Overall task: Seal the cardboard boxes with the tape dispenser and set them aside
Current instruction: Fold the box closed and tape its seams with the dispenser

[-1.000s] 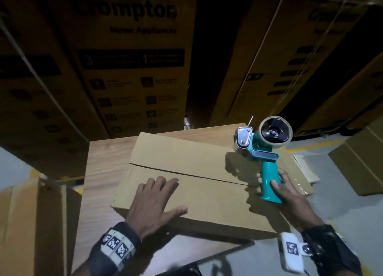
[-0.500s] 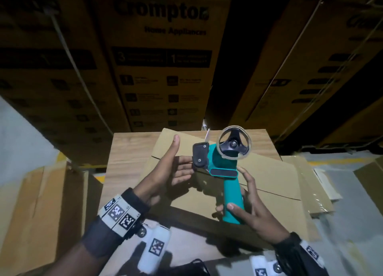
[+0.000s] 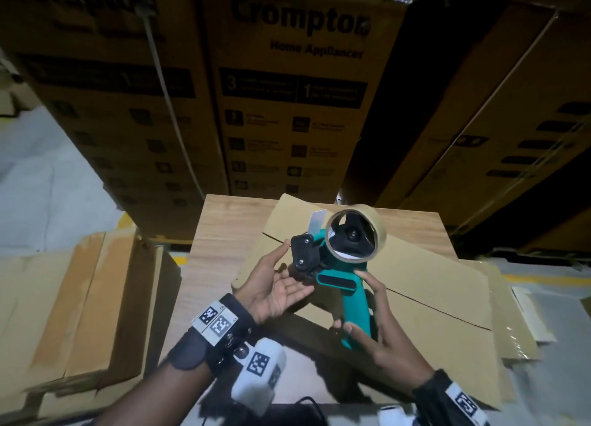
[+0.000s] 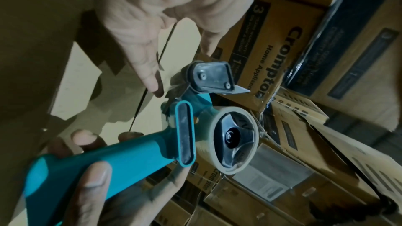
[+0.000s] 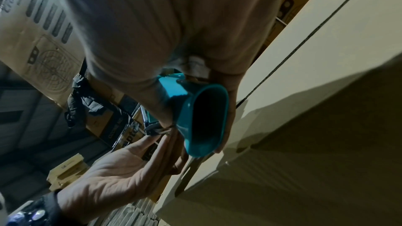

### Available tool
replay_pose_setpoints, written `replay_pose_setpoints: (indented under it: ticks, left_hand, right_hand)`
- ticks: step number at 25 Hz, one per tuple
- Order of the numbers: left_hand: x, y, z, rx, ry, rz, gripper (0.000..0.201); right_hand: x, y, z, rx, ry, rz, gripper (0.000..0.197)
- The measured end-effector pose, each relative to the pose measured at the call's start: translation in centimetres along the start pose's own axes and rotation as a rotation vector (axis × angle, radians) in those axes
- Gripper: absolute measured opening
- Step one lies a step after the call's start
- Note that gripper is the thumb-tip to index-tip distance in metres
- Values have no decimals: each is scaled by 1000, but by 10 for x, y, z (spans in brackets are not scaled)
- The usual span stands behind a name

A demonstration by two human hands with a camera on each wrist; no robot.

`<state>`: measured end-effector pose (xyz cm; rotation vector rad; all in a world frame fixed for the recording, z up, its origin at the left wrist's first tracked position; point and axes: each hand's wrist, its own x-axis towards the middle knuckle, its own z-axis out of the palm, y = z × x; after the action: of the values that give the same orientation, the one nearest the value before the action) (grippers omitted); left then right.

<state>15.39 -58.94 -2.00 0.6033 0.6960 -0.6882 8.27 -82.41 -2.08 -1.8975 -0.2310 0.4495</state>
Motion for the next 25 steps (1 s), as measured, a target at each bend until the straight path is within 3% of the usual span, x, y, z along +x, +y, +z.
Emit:
replay_pose_setpoints:
  ticks: [8,15,19,22,25]
  left_hand:
    - [9,0,-10,0,63,31,17]
    - [5,-1,-22,-20,80,46,10]
    - [3,6,-29,111,97,85,13]
    - [6,10,-31,299,184,234,14]
    - [6,10,-35,474,242,396,8]
  right_hand:
    - [-3,-1,5,5,4,5,79]
    - [-7,1,2,4,19,-1,80]
    - [-7,1,-8,-34,9,-21,78]
    - [1,-3,-11,-83,51,-26,70]
    - [14,-11,-10,-161,91,-115,49]
